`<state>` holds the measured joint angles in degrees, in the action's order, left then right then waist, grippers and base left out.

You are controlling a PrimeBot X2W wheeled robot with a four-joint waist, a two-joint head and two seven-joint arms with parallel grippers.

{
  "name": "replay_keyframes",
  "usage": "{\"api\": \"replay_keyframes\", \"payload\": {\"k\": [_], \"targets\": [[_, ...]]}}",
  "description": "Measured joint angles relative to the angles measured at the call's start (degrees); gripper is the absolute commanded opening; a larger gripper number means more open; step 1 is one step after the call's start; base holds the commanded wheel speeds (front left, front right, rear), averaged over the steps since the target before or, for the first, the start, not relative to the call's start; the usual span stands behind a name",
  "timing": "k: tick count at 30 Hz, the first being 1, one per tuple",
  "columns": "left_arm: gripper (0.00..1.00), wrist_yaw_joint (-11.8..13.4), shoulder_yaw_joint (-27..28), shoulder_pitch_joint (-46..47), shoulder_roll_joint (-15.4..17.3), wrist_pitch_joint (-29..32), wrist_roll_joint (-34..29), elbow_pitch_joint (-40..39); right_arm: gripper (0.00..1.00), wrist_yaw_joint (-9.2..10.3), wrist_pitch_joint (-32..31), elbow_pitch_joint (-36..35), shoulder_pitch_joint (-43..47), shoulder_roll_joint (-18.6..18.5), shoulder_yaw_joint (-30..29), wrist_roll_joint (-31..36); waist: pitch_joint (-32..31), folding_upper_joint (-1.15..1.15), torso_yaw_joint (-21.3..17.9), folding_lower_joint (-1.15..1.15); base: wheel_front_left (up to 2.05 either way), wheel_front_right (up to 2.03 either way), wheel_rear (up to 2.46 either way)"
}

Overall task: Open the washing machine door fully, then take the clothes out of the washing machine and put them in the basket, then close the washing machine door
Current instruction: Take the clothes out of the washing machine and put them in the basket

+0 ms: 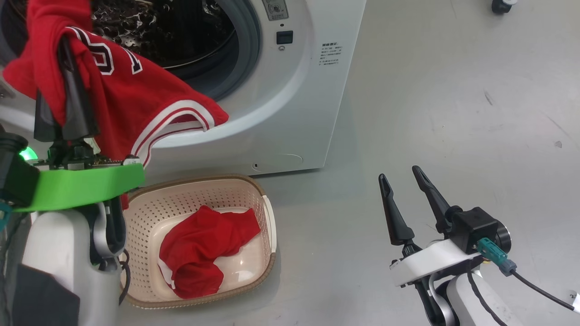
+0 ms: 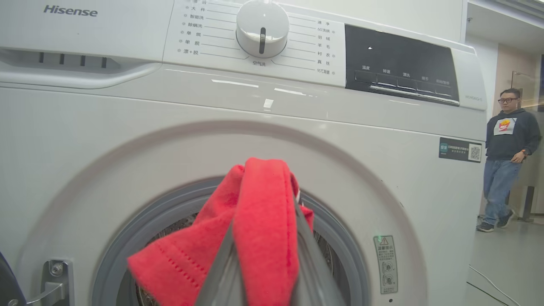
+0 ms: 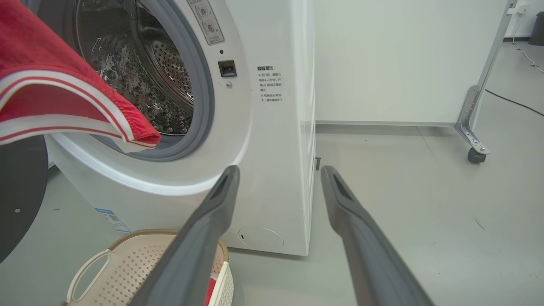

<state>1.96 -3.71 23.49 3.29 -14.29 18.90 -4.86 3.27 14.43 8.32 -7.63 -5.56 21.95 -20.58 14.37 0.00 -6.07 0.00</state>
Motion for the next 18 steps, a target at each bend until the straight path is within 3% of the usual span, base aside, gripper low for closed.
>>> {"api": "replay_keyframes", "payload": {"k": [8, 18], "targets": [[0.0, 0.3, -1.0, -6.4, -0.1, 0.3, -0.3, -0.5, 1.0, -0.01, 0.0, -1.0, 0.1, 0.0, 0.5, 0.1, 1.1, 0.0, -0.2, 0.0, 0.0, 0.0, 0.0], [0.0, 1.3, -2.8, -14.2, -0.3, 2.5, 0.8, 6.2, 1.0, -0.03, 0.0, -2.4, 0.1, 0.0, 1.1, 0.2, 4.0, 0.0, -0.9, 0.0, 0.0, 0.0, 0.0]]}}
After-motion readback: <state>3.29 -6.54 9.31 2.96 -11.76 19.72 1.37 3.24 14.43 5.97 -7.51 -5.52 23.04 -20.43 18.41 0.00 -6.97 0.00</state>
